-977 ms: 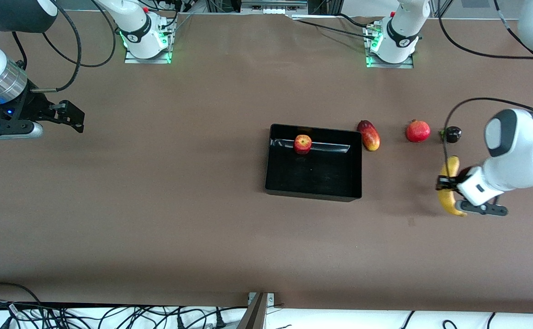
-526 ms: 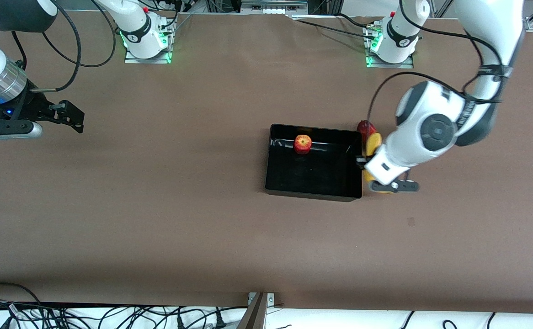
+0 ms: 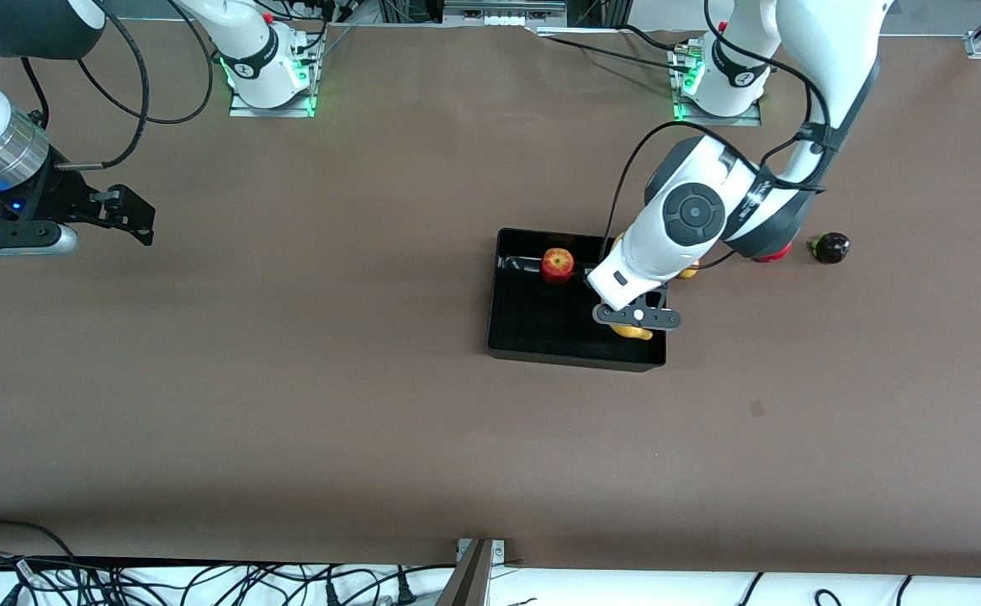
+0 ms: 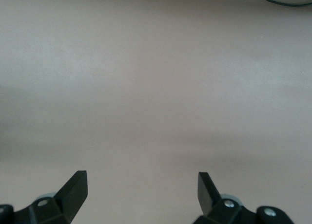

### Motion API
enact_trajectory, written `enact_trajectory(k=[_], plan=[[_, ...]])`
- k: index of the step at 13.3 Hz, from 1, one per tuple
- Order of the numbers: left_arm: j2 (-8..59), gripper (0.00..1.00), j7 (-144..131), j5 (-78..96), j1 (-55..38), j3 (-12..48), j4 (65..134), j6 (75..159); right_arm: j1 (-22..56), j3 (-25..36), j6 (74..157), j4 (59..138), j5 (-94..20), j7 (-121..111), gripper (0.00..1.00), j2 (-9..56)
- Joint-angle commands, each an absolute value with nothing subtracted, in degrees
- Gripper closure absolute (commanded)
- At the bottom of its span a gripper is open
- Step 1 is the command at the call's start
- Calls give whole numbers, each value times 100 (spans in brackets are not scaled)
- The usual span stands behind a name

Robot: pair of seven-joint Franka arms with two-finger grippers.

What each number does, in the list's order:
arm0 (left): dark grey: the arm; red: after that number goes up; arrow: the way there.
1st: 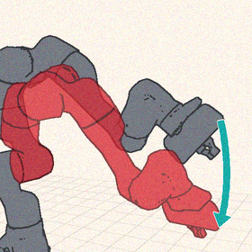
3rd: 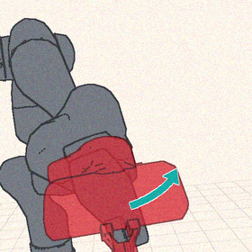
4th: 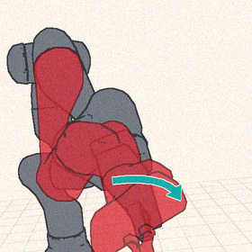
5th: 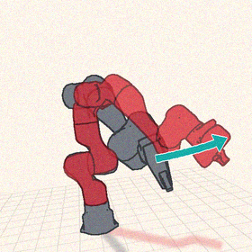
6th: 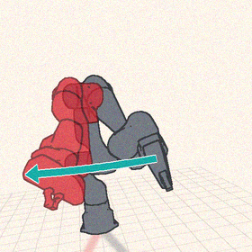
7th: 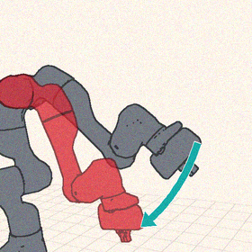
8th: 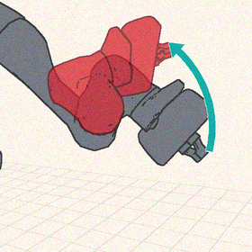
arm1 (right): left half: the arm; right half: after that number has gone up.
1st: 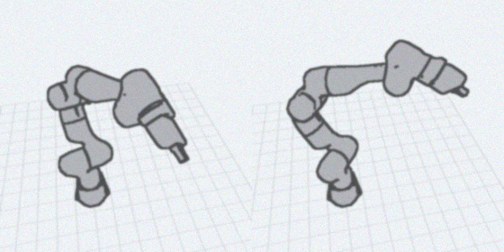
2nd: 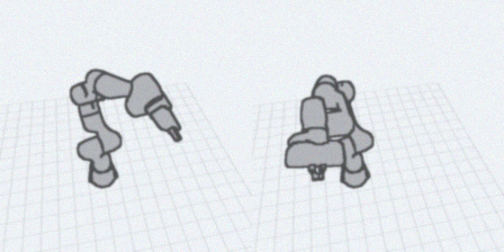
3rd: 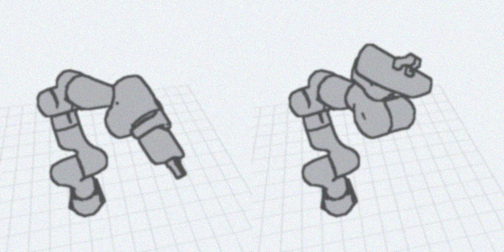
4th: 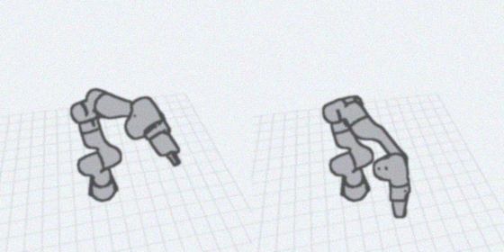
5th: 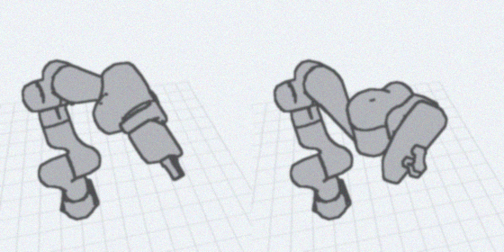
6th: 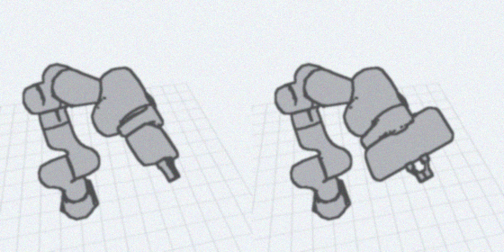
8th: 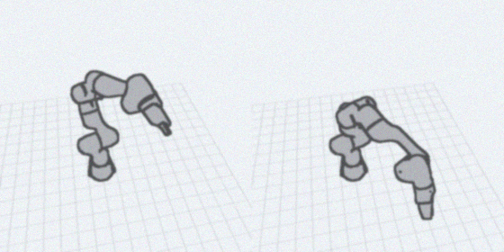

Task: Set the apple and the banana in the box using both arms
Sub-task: 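Carry the banana over the box with the left gripper, then lower the banana into the box and open the left gripper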

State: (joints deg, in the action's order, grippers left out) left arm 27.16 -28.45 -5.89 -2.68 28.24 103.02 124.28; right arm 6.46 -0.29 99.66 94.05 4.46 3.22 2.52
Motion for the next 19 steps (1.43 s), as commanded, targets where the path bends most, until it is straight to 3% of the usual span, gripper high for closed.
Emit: enact_trajectory(k=[1, 10, 11, 12, 15, 16, 19], plan=[[2742, 100, -2953, -877, -308, 2848, 10844, 13102, 598, -70, 9940, 9272, 466, 316, 0, 316], [3656, 100, -3226, -1634, -281, 2777, 11022, 14229, 598, -70, 9940, 9272, 466, 325, 0, 316], [3691, 93, -3234, -1757, -264, 2769, 11013, 14290, 598, -70, 9940, 9272, 466, 325, 0, 316], [3726, 79, -3234, -1767, -246, 2751, 11021, 14413, 598, -70, 9940, 9272, 466, 325, 0, 316], [3569, 28, -3829, -1775, -237, 2707, 11004, 14222, 598, -70, 9940, 9272, 457, 325, 0, 316], [3403, 0, -4067, -1775, -237, 2716, 10960, 13960, 598, -70, 9940, 9272, 457, 325, 0, 316], [2771, 0, -4201, -1592, -71, 2725, 10688, 12994, 598, -70, 9940, 9272, 457, 325, 0, 316]])
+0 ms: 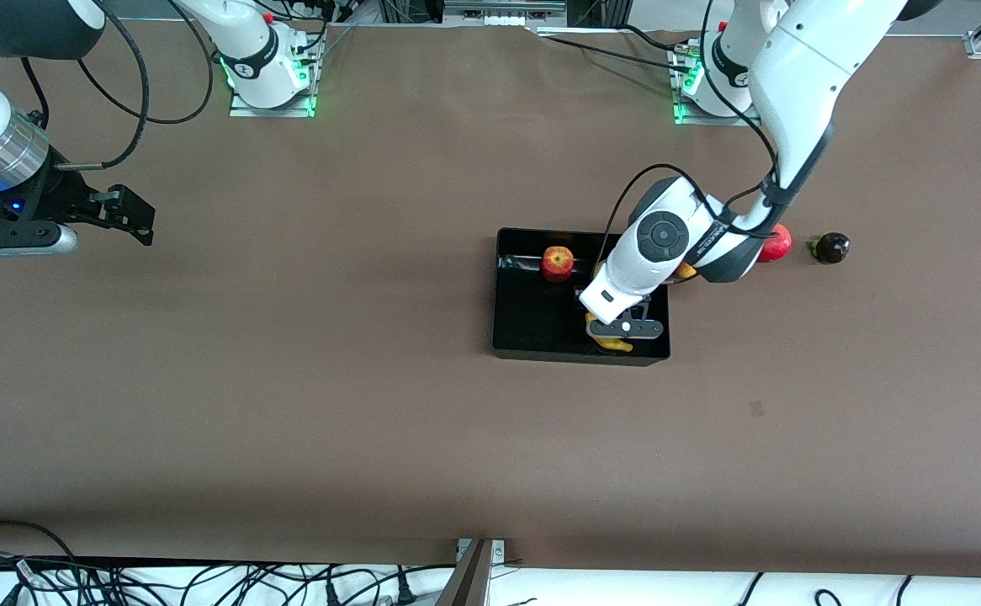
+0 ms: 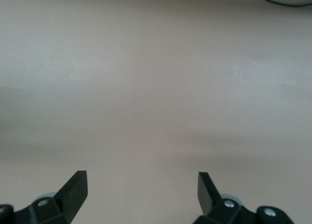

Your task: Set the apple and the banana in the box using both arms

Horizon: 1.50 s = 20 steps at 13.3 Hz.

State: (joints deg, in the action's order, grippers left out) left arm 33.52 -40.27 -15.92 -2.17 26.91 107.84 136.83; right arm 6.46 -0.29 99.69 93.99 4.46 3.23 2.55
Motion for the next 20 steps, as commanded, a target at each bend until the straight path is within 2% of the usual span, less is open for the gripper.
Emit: enact_trajectory(k=[1, 4, 5, 9, 12, 15, 20], plan=[[2560, 0, -4184, -1295, -53, 2725, 10522, 12686, 598, -70, 9940, 9272, 457, 325, 0, 316], [1734, 0, -3800, -619, 157, 2620, 10345, 11841, 598, -70, 9940, 9272, 457, 325, 0, 316], [1366, 0, -3362, -250, 176, 2367, 10345, 11534, 598, -70, 9940, 9272, 457, 325, 0, 316], [108, 0, -1015, 668, -122, 637, 10214, 9822, 598, -70, 9940, 9272, 448, 325, 0, 316], [-26, 0, -625, 563, -193, 55, 9442, 8836, 598, -70, 9940, 9272, 448, 325, 0, 316], [-35, 0, -466, 246, -509, -500, 8791, 8403, 598, -79, 9940, 9272, 439, 334, 0, 316], [-61, 0, -422, -106, -501, -483, 8684, 8394, 598, -79, 9940, 9272, 325, 325, 0, 308]])
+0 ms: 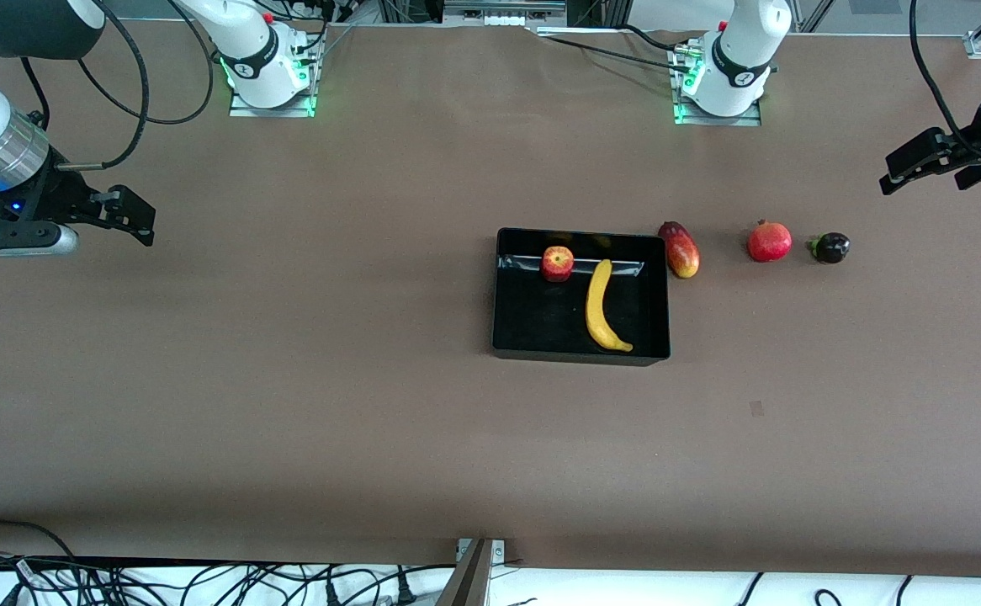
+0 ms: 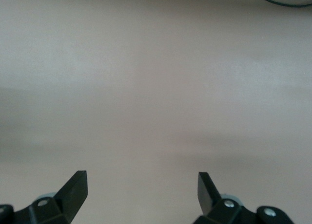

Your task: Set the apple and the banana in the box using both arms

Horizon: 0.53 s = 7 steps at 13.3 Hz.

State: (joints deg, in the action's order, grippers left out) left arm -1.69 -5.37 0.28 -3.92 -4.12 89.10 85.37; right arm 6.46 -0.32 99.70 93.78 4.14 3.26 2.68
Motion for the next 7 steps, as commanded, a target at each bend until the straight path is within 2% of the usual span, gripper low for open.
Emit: enact_trajectory(k=[1, 3, 7], plan=[[-140, 0, -422, -79, -510, -483, 8684, 8385, 598, -70, 9940, 9272, 325, 325, 0, 308], [-202, 0, -326, -9, -414, -396, 8684, 8359, 598, -79, 9940, 9272, 325, 325, 0, 308], [-211, 0, -150, -18, 271, 350, 8684, 8218, 598, -70, 9923, 9272, 316, 334, 0, 308]])
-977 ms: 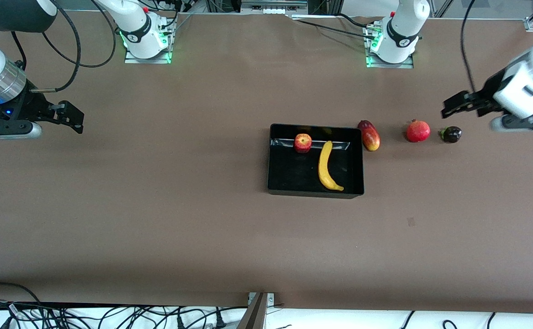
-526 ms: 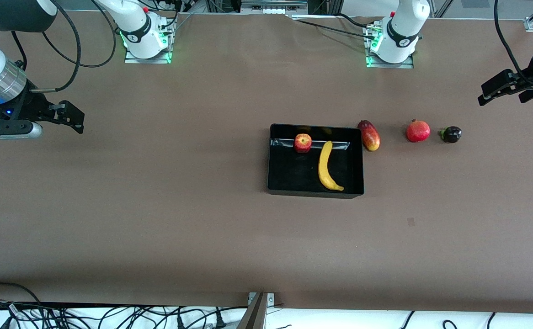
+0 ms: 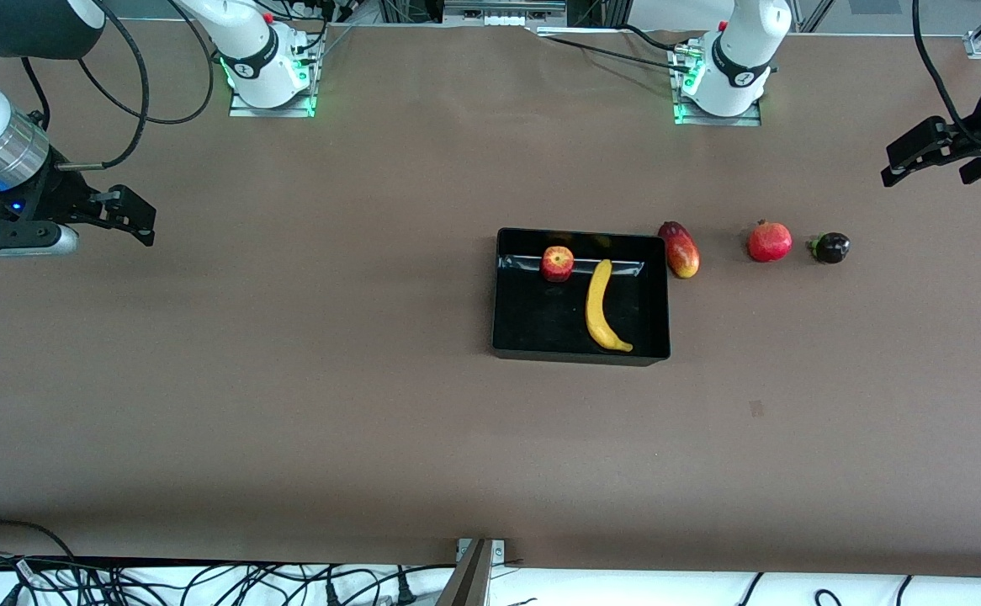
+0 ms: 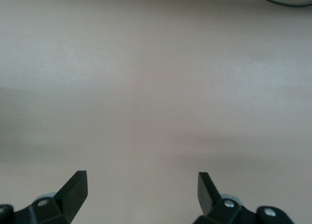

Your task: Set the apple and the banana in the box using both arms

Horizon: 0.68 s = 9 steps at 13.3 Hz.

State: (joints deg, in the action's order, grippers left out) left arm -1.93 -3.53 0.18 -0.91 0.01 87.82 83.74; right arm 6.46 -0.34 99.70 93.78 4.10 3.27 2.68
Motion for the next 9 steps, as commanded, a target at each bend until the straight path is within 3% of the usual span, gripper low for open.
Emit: enact_trajectory(k=[1, 9], plan=[[-211, 0, -158, -9, 238, 343, 8675, 8218, 598, -79, 9923, 9272, 308, 334, 0, 308], [-220, 0, -132, 0, 237, 325, 8587, 8165, 606, -79, 9861, 9272, -9, 352, 0, 281]])
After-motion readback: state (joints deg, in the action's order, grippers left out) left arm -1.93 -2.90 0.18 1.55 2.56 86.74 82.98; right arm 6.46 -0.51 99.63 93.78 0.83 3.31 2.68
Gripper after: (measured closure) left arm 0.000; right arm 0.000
